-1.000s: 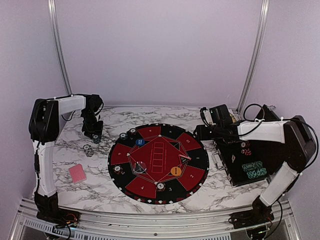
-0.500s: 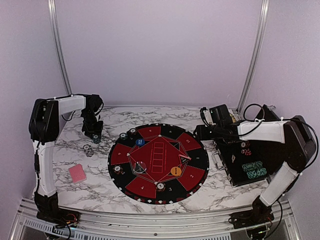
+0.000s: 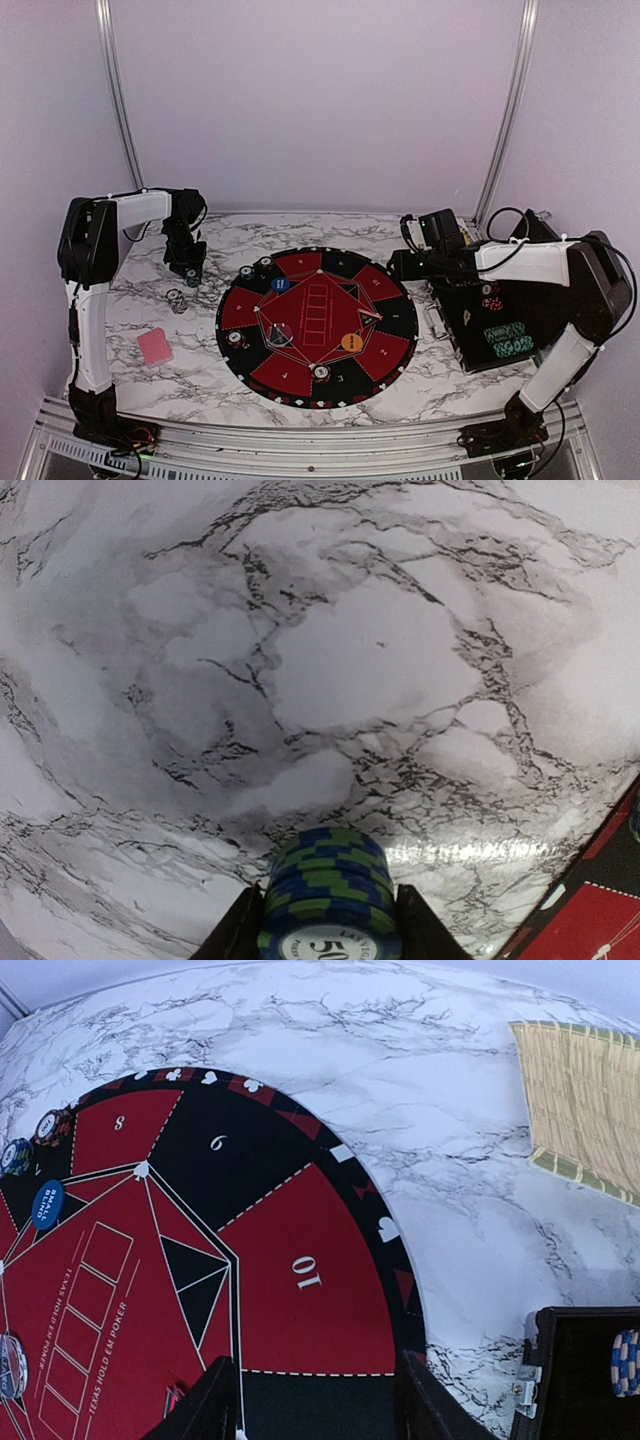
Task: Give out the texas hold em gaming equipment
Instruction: Pick up the pile of poker chips from the pile of poker chips.
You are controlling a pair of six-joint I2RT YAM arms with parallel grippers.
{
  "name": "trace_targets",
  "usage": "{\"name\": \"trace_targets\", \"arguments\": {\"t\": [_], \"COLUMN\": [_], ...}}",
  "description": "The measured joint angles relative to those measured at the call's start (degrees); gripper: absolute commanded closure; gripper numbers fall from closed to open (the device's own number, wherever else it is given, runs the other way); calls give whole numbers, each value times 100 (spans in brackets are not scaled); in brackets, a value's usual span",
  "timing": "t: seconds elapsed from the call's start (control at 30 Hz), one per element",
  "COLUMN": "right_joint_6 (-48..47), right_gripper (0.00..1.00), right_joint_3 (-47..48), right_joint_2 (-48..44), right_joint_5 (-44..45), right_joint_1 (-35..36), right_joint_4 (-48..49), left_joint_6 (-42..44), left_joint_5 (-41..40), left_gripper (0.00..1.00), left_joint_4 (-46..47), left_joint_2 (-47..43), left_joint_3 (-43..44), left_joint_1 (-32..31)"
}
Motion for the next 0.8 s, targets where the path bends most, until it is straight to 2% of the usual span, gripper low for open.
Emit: {"name": "trace_targets", "arguments": {"t": [0.8], "right_joint_6": [0], "right_gripper": [48], "right_joint_3": [0], "right_joint_2": [2], "right_joint_5": [24], "right_joint_1": [0], "right_joint_4": [0], "left_joint_6": [11], "left_joint_5": [-2], "left_gripper": [64], "left_joint_4": [-96], "left_joint_2": [-2], "left_joint_3": [177], "left_joint_1": [-7]}}
